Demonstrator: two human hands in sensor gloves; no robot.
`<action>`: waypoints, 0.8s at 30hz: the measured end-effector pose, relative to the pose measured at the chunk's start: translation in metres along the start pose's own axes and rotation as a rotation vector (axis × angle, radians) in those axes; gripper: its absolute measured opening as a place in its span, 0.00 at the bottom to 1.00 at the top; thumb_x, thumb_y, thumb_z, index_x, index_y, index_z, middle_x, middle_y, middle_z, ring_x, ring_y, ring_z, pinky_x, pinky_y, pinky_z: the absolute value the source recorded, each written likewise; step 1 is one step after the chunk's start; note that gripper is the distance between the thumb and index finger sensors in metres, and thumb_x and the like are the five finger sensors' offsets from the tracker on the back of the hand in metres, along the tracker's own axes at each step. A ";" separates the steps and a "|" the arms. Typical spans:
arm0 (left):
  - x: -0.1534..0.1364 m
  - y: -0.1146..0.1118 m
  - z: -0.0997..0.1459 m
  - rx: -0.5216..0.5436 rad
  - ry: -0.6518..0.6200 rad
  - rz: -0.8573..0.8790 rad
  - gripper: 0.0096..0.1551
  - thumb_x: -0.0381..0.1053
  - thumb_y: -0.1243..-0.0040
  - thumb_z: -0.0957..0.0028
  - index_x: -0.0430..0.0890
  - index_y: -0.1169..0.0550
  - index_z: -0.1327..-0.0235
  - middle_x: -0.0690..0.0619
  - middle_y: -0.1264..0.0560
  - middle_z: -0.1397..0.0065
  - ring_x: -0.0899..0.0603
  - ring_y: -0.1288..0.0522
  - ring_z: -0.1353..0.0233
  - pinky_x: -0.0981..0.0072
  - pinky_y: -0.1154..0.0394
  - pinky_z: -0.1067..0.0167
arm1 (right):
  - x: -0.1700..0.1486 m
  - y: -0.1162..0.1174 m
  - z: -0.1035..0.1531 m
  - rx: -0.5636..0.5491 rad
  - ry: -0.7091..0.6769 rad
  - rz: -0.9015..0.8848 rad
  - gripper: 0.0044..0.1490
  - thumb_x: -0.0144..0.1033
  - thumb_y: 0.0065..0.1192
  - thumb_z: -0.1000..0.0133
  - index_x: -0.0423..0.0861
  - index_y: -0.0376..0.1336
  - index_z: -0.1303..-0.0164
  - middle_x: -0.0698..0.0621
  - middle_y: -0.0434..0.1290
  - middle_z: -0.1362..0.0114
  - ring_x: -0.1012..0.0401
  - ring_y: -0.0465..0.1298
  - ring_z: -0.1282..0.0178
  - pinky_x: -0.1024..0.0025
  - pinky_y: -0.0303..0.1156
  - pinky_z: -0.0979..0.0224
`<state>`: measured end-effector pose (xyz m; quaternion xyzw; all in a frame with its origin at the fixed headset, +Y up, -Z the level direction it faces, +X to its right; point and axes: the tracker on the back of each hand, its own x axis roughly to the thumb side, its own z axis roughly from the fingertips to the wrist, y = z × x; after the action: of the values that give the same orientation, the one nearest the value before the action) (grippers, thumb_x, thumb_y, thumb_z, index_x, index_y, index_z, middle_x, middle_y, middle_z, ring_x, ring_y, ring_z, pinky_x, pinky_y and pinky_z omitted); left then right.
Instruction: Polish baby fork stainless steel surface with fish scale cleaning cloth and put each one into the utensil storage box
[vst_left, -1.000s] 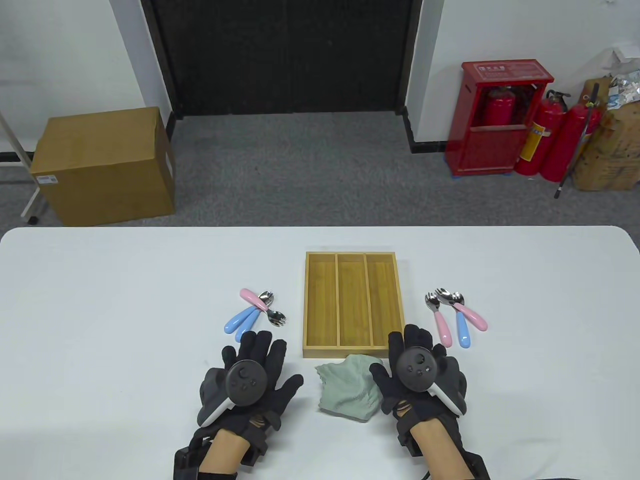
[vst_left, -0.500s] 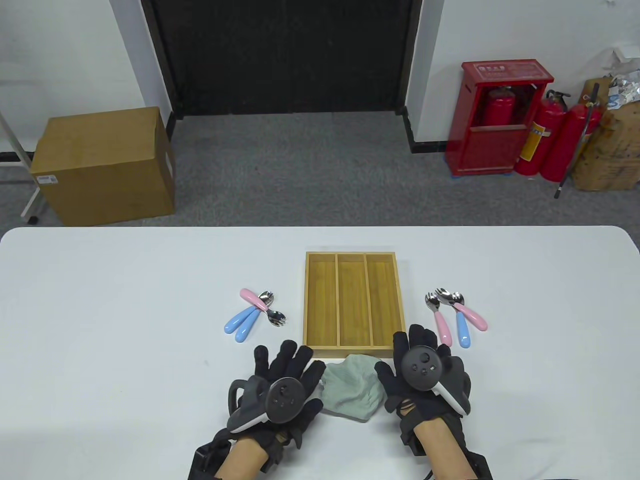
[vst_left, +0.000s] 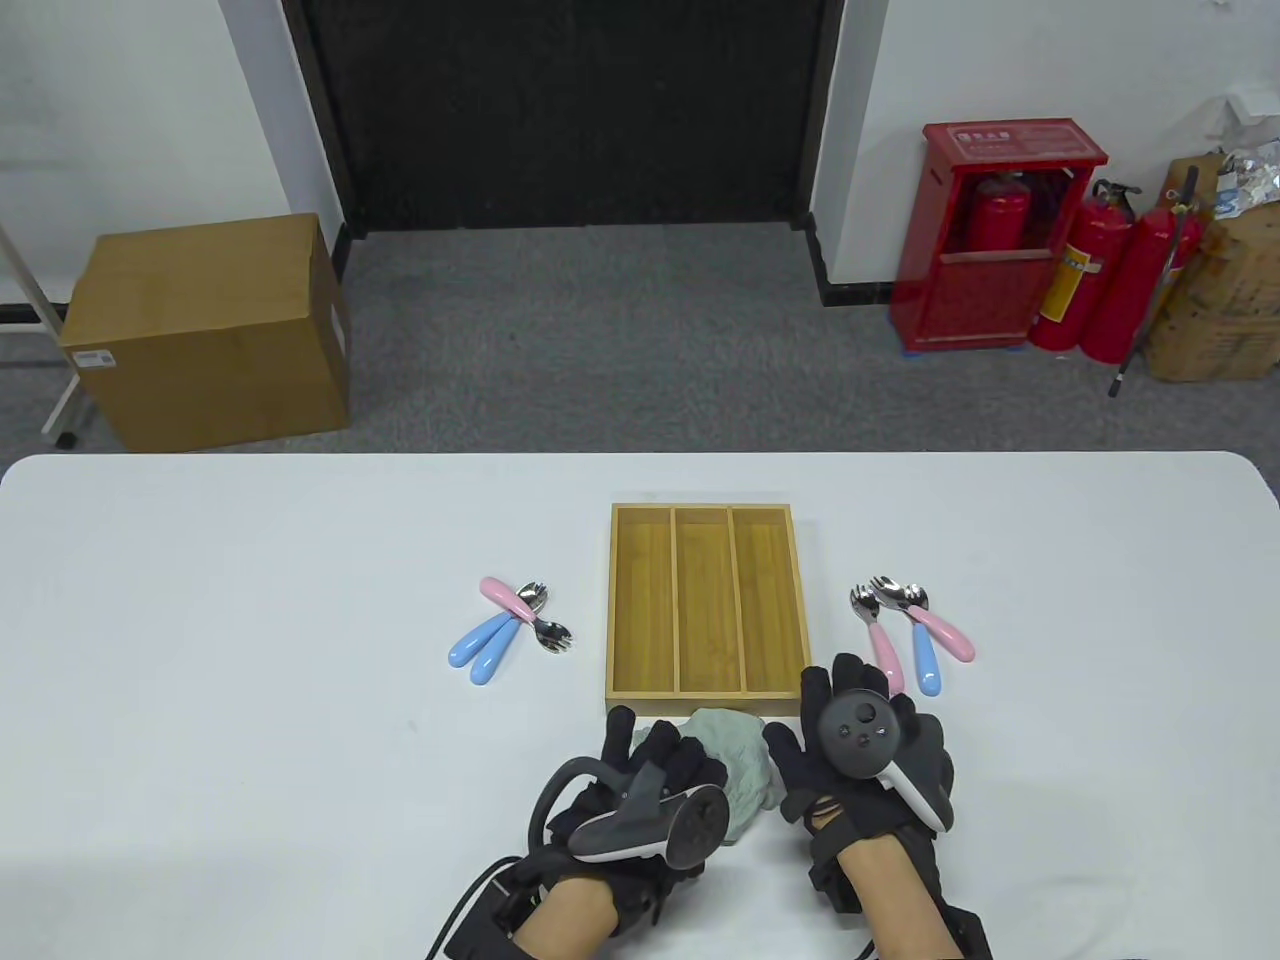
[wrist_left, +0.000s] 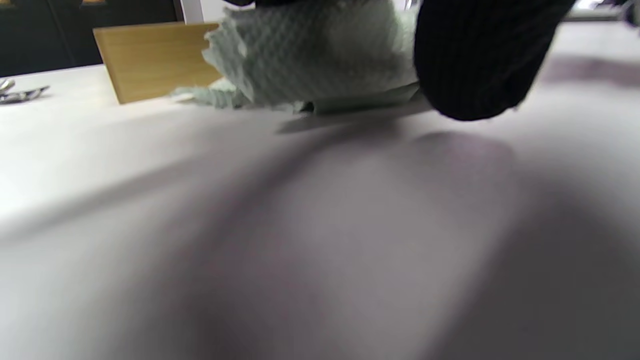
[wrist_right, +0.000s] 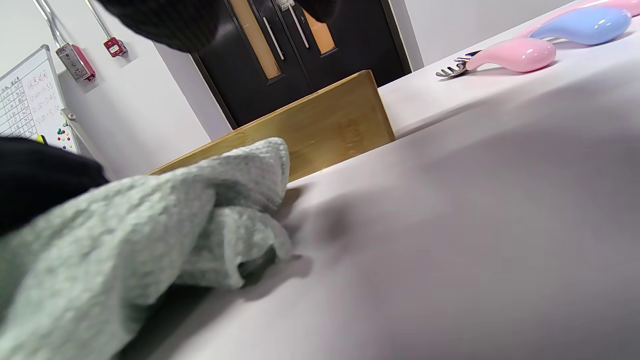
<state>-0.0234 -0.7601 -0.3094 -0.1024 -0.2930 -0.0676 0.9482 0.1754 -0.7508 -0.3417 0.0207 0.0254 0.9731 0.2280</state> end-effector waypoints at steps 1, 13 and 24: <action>0.000 -0.001 -0.003 -0.006 0.013 0.007 0.53 0.66 0.29 0.54 0.54 0.41 0.19 0.51 0.43 0.14 0.38 0.46 0.14 0.27 0.63 0.28 | -0.001 0.000 0.000 0.002 0.001 -0.002 0.49 0.57 0.55 0.47 0.44 0.45 0.23 0.37 0.37 0.18 0.36 0.38 0.20 0.30 0.30 0.28; -0.001 -0.004 -0.030 0.049 0.073 0.142 0.32 0.55 0.37 0.47 0.49 0.28 0.29 0.48 0.28 0.26 0.38 0.29 0.24 0.31 0.49 0.27 | -0.002 0.003 -0.001 0.031 0.014 0.002 0.49 0.57 0.55 0.47 0.44 0.45 0.23 0.36 0.36 0.18 0.35 0.37 0.20 0.30 0.29 0.29; -0.046 0.028 0.010 0.320 0.140 0.214 0.25 0.52 0.39 0.48 0.49 0.24 0.37 0.48 0.20 0.33 0.39 0.21 0.31 0.34 0.36 0.32 | -0.008 0.004 -0.003 0.036 0.041 -0.009 0.49 0.57 0.55 0.47 0.43 0.46 0.23 0.37 0.35 0.18 0.35 0.37 0.20 0.30 0.28 0.29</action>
<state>-0.0614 -0.7277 -0.3318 0.0238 -0.2206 0.0741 0.9723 0.1803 -0.7579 -0.3449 0.0046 0.0476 0.9717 0.2313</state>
